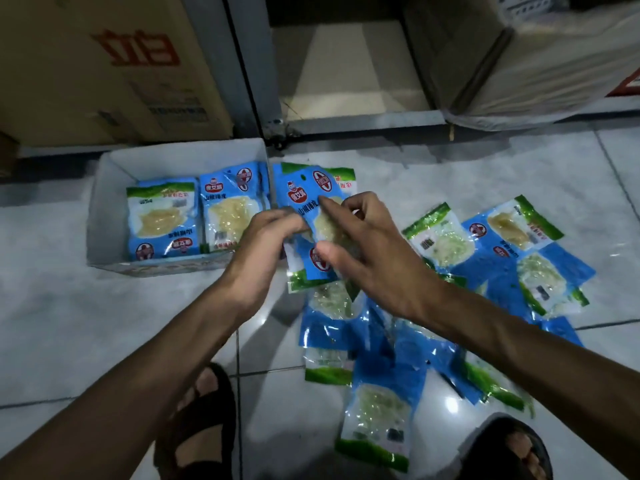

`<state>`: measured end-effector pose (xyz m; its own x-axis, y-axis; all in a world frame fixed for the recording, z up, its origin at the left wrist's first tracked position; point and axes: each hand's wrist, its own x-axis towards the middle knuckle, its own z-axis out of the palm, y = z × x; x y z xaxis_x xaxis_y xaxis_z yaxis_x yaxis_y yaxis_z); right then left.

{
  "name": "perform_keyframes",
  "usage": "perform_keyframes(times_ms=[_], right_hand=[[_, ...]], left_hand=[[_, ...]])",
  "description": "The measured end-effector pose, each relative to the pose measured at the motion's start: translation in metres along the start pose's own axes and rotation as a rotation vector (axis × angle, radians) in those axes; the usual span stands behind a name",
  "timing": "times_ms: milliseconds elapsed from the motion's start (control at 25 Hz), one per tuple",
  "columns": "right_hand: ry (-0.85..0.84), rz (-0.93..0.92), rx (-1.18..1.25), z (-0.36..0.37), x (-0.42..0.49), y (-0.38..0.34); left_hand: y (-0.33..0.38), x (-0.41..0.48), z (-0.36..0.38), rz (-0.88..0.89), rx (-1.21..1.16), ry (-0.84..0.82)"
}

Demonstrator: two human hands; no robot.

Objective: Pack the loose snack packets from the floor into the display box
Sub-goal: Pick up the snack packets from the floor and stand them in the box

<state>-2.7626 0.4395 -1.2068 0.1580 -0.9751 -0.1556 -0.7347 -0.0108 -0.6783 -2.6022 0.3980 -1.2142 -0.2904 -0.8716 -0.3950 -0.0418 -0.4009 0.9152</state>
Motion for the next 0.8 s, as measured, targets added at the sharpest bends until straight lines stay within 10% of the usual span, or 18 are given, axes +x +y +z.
perform_keyframes(times_ms=[800], right_hand=[[0.143, 0.339, 0.628, 0.091, 0.173, -0.069]], left_hand=[[0.016, -0.009, -0.202, 0.061, -0.157, 0.82]])
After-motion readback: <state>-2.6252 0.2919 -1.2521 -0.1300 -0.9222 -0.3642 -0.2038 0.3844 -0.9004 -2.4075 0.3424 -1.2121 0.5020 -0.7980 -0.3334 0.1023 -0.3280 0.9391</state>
